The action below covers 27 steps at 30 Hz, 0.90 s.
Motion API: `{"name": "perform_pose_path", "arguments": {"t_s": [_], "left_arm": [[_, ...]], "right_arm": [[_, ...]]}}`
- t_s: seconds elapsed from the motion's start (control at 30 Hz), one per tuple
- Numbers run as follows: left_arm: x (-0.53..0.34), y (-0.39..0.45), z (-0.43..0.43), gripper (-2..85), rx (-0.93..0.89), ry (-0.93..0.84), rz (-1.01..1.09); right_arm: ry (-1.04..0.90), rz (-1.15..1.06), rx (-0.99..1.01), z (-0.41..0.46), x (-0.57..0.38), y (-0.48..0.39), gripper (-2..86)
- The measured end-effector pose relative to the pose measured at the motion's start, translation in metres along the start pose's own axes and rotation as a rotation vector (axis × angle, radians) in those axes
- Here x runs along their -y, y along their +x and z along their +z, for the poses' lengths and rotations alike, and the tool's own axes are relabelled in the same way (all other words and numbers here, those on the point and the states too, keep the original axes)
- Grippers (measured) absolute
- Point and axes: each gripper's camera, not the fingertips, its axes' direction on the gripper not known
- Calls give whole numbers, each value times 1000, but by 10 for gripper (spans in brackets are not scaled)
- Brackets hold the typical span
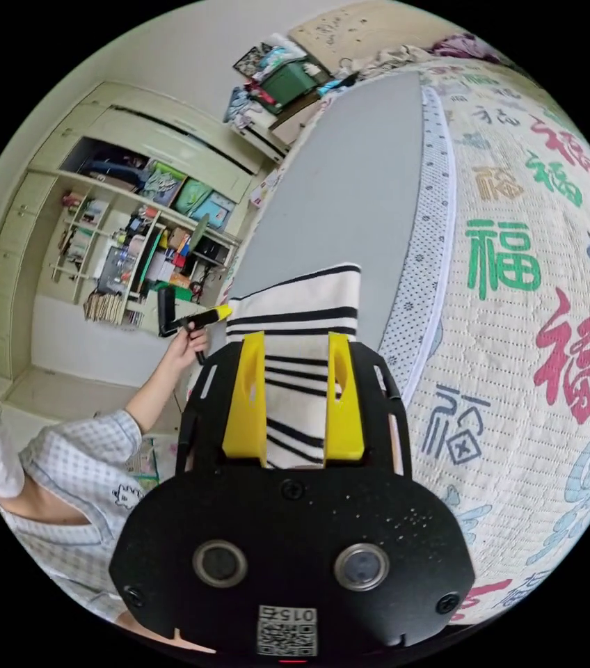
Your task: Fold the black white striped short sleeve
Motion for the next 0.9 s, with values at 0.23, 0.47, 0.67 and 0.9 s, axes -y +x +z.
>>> {"name": "perform_pose_path", "arguments": {"t_s": [0.23,0.47,0.67,0.9], "left_arm": [[-3,-9,-5,111,-71,2,-8],[-14,-20,-10,52,-156,-78,-104],[-39,46,-82,25,-166,56,77],[-57,175,-197,14,-207,227,420]], "right_arm": [[17,131,72,22,-41,68,111],[91,220,119,-5,-125,90,24],[176,46,50,-96,-224,40,9],[389,-84,-93,-253,-355,-63,6]]}}
